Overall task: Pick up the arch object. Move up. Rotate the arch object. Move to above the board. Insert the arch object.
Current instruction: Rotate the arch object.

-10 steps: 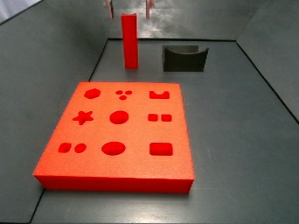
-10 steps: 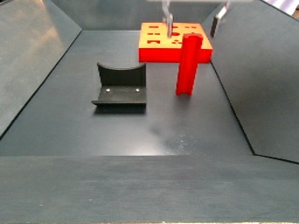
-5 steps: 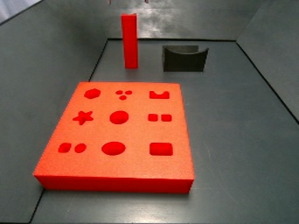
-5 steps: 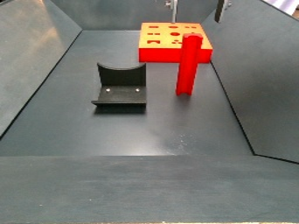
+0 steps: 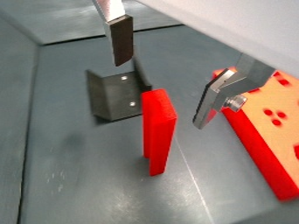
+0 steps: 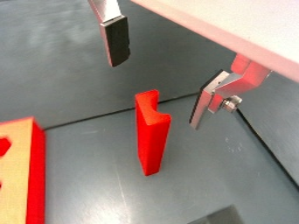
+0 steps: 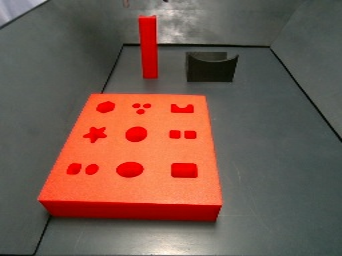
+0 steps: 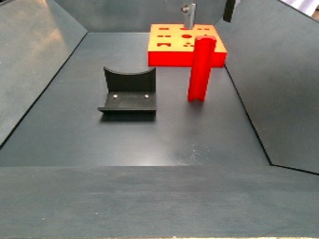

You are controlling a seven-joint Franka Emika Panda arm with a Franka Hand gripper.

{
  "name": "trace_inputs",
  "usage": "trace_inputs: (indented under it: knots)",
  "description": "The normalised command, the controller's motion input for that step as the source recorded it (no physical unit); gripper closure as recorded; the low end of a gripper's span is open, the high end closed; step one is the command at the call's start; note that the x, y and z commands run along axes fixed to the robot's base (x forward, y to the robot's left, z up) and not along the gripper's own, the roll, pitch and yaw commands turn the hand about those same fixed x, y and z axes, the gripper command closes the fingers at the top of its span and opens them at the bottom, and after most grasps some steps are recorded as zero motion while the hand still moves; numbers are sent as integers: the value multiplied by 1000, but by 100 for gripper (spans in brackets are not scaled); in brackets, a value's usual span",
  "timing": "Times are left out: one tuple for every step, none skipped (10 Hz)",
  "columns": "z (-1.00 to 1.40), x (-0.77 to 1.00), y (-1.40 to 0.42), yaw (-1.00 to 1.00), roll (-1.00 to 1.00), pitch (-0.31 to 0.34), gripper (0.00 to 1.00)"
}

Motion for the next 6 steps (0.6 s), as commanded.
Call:
trace_inputs:
  knots:
    - [-29, 32, 5, 1000, 3, 7, 0]
    - [-28, 32, 4, 1000, 3, 7, 0]
    - [-28, 32, 3, 1000, 3, 7, 0]
    - [-27, 33, 2, 1000, 3, 7, 0]
    - [-27, 33, 1, 1000, 3, 8, 0]
    - [-27, 33, 1, 1000, 3, 8, 0]
